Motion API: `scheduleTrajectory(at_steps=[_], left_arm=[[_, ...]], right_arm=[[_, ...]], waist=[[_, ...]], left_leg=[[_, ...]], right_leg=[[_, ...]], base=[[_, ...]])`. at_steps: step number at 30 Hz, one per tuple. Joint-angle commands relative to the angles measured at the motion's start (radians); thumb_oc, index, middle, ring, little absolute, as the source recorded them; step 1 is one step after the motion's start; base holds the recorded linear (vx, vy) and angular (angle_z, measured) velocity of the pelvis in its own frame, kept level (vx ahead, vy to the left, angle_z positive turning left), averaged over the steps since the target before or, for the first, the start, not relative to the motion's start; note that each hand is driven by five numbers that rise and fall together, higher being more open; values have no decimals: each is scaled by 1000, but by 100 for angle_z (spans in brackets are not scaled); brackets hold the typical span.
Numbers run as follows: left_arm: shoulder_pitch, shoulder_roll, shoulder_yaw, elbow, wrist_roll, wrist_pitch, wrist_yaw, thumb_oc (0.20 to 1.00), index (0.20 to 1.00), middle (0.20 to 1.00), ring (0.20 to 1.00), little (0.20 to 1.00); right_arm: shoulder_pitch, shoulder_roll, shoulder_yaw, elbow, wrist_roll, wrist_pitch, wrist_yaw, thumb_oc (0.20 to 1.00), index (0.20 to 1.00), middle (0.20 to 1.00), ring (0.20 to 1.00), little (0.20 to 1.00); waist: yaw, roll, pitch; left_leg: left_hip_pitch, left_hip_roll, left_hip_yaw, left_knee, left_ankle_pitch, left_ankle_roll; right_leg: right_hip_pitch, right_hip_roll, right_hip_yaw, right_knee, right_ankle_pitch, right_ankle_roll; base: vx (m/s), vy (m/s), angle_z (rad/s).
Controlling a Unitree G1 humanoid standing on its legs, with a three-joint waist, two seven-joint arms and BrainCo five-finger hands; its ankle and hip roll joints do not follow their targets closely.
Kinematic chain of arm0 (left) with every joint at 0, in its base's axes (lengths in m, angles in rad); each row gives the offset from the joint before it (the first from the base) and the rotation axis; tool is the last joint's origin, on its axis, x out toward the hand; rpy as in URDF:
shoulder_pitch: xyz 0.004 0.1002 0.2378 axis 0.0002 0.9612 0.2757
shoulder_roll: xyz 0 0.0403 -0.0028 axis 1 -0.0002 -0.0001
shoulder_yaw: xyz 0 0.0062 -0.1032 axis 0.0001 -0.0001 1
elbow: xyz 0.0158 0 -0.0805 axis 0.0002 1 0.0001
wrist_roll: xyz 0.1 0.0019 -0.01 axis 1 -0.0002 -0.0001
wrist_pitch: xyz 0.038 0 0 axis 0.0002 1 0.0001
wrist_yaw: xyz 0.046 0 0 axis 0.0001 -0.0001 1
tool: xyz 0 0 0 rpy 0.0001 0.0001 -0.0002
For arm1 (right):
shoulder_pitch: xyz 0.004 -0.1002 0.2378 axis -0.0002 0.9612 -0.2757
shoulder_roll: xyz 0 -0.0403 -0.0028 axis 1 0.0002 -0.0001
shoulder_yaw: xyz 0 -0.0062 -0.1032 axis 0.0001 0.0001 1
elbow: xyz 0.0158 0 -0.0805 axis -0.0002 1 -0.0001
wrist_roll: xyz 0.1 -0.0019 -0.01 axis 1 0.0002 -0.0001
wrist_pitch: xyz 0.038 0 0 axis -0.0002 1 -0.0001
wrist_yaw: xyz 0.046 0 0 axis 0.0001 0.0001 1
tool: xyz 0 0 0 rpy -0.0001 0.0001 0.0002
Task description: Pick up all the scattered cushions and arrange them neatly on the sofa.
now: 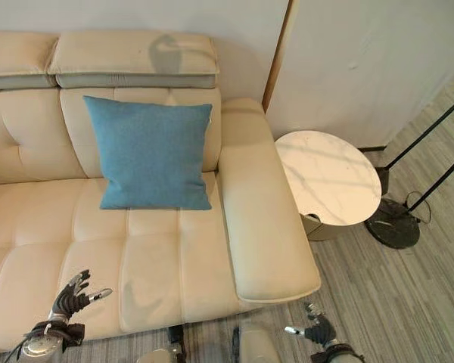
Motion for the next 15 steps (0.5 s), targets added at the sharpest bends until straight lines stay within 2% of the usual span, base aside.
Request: scheduleTrajectory(at_steps=[1, 2, 3, 4, 5, 6, 7, 8, 9, 10, 11, 14, 15], left_arm=[[-14, 8, 0, -11, 19, -35, 16, 1000, 1000, 1000, 1000, 1000], [-13, -1, -7, -23, 12, -33, 12, 1000, 1000, 1000, 1000, 1000], [-31, -3, -14, -26, 9, -34, 25, 1000, 1000, 1000, 1000, 1000], [-31, -4, -14, -26, 9, -34, 25, 1000, 1000, 1000, 1000, 1000], [-39, -8, -26, -30, 18, -39, 17, 1000, 1000, 1000, 1000, 1000], [-39, -8, -26, -30, 18, -39, 17, 1000, 1000, 1000, 1000, 1000], [-37, -13, -28, -31, 12, -40, 12, 1000, 1000, 1000, 1000, 1000], [-37, -13, -28, -31, 12, -40, 12, 1000, 1000, 1000, 1000, 1000], [-35, -16, -24, -26, 7, -38, 12, 1000, 1000, 1000, 1000, 1000], [-36, -21, -23, -15, 2, -39, 14, 1000, 1000, 1000, 1000, 1000], [-34, -35, -26, 0, 3, -35, 20, 1000, 1000, 1000, 1000, 1000], [-42, -46, -38, 15, 10, -35, 29, 1000, 1000, 1000, 1000, 1000], [-47, -46, -42, 28, 15, -36, 31, 1000, 1000, 1000, 1000, 1000]], right_arm=[[-12, -3, -54, -37, 23, -29, -41, 1000, 1000, 1000, 1000, 1000], [-21, -15, -62, -38, 36, -26, -51, 1000, 1000, 1000, 1000, 1000], [-50, -47, -60, -23, 31, -20, -70, 1000, 1000, 1000, 1000, 1000], [-50, -47, -61, -23, 31, -20, -70, 1000, 1000, 1000, 1000, 1000], [-58, -67, -63, -32, 25, -21, -80, 1000, 1000, 1000, 1000, 1000], [-59, -67, -63, -32, 25, -21, -80, 1000, 1000, 1000, 1000, 1000], [-55, -69, -68, -36, 29, -24, -82, 1000, 1000, 1000, 1000, 1000], [-55, -69, -68, -36, 29, -24, -82, 1000, 1000, 1000, 1000, 1000], [-55, -67, -70, -35, 31, -22, -80, 1000, 1000, 1000, 1000, 1000], [-54, -65, -73, -34, 35, -23, -76, 1000, 1000, 1000, 1000, 1000], [-55, -57, -76, -27, 31, -26, -78, 1000, 1000, 1000, 1000, 1000], [-67, -51, -68, -6, 29, -25, -84, 1000, 1000, 1000, 1000, 1000], [-70, -47, -68, 5, 33, -24, -88, 1000, 1000, 1000, 1000, 1000]], waist=[[28, -34, -40], [32, -30, -37], [33, -24, -4], [33, -22, -6], [24, -37, 15], [23, -35, 13], [9, -59, 8], [9, -58, 7], [6, -65, 2], [1, -68, -7], [-13, -55, -31], [-19, -45, -51], [-22, -41, -64]], left_leg=[[-67, -59, -5, -27, -16, -97], [-129, -42, -3, -12, 22, -120], [-180, -40, -43, 51, 36, -160], [-184, -37, -43, 53, 37, -160], [-182, -75, -120, 154, -48, -147], [-186, -74, -122, 156, -47, -147], [-147, -82, -129, 245, -147, -128], [-150, -81, -129, 246, -146, -128], [-129, -89, -146, 274, -185, -122], [-79, -94, -161, 275, -228, -120], [3, -89, -179, 217, -243, -118], [24, -99, -192, 137, -215, -116], [47, -111, -208, 68, -201, -110]], right_leg=[[113, 58, 4, -249, 23, -92], [135, 85, 23, -368, -5, -121], [114, 94, 34, -384, 17, -136], [111, 97, 35, -386, 20, -137], [87, 68, 21, -400, 59, -130], [84, 70, 19, -401, 62, -130], [66, 30, 11, -418, 98, -121], [64, 31, 11, -418, 100, -122], [55, 21, 12, -418, 110, -122], [53, 17, 15, -427, 115, -121], [51, 22, 15, -446, 123, -113], [51, 25, 13, -459, 136, -109], [47, 29, 18, -465, 153, -102]], base=[[-375, -152, -37], [-575, -132, -24], [-586, -131, -18], [-652, -20, 9], [-340, 16, 16], [-549, 39, 0], [-224, 21, 1], [-276, 33, 2], [-83, 32, 22], [-96, 107, 14], [-42, 94, 0], [-38, 102, 3], [-27, 89, 22]])
